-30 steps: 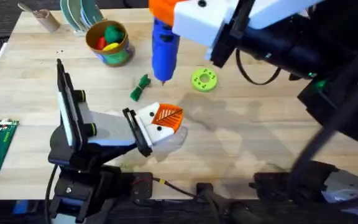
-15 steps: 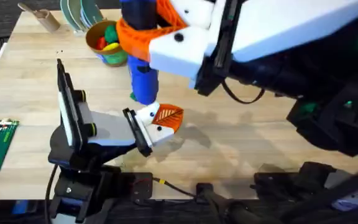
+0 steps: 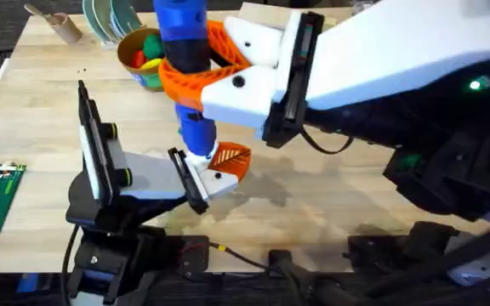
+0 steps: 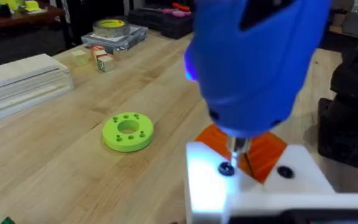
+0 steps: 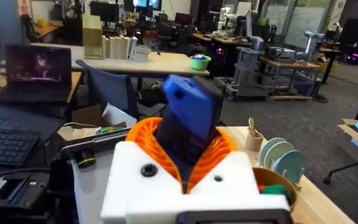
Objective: Pick up the gripper from the table and insert it into the empty holder that is missing its gripper. Then pick up a screw, insert it into the mounting hole, and use the screwdriver to tighten it. Finally, clean up the table by picking up the vegetable and placing it into the bucket.
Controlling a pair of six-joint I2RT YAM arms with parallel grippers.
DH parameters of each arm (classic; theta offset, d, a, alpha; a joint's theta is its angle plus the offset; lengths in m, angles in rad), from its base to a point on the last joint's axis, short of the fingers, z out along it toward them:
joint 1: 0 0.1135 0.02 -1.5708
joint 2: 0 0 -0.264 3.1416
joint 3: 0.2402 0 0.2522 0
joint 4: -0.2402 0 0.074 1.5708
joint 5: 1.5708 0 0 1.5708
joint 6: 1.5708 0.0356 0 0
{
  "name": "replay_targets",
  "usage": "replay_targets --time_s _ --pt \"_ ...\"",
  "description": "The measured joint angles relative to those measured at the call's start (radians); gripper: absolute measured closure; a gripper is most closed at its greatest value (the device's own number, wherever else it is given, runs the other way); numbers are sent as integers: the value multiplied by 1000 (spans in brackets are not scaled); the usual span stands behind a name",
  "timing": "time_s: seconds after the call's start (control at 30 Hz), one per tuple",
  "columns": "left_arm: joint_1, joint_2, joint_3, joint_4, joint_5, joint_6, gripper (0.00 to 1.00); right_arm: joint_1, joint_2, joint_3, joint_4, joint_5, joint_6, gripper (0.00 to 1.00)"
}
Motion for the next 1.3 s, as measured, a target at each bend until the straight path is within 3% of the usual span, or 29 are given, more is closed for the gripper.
replay_targets --time_s 1.3 --pt "0 0 0 0 0 0 997 0 12 0 -18 0 -26 971"
